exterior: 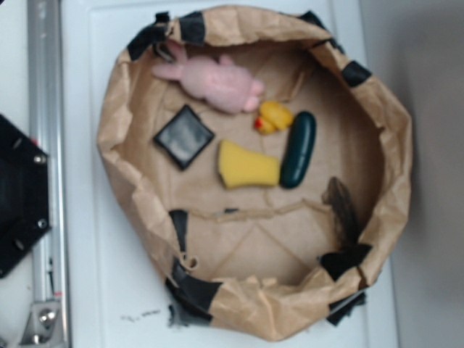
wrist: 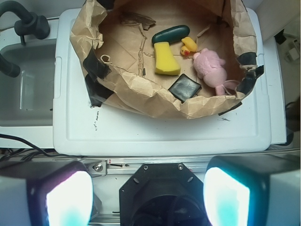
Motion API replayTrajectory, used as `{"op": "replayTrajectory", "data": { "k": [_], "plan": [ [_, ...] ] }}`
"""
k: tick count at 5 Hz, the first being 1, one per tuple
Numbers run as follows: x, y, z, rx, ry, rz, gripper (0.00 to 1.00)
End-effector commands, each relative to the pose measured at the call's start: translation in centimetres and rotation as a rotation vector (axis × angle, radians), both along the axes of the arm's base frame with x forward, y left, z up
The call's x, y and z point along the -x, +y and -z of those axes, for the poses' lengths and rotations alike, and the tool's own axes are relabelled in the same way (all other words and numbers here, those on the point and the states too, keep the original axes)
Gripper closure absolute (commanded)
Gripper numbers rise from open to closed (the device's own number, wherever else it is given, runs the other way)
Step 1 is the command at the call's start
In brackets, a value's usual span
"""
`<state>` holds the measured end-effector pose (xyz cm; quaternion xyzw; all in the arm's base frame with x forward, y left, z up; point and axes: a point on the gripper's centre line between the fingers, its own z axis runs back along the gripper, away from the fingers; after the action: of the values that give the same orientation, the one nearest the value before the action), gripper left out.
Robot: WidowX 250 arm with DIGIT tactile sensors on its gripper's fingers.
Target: Grab the pink bunny.
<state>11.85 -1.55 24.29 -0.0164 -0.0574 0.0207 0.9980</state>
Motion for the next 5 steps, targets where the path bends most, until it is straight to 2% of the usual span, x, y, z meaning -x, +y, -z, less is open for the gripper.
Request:
{"op": "replayTrajectory", "data": {
  "k": [1, 2, 3, 4, 5],
  "plan": [
    [0.0, 0.0, 0.0, 0.0, 0.0, 0.0, 0.0],
    [-4.7, 0.5, 3.3, -0.113, -0.185, 0.238, 0.0],
    [-6.8, 2.3, 7.5, -0.135, -0.103, 0.216, 0.0],
    [-9.5, 4.5, 10.8, -0.195, -0.138, 0.178, 0.0],
    [-11.2, 5.9, 12.8, -0.168, -0.077, 0.195, 0.0]
  ]
}}
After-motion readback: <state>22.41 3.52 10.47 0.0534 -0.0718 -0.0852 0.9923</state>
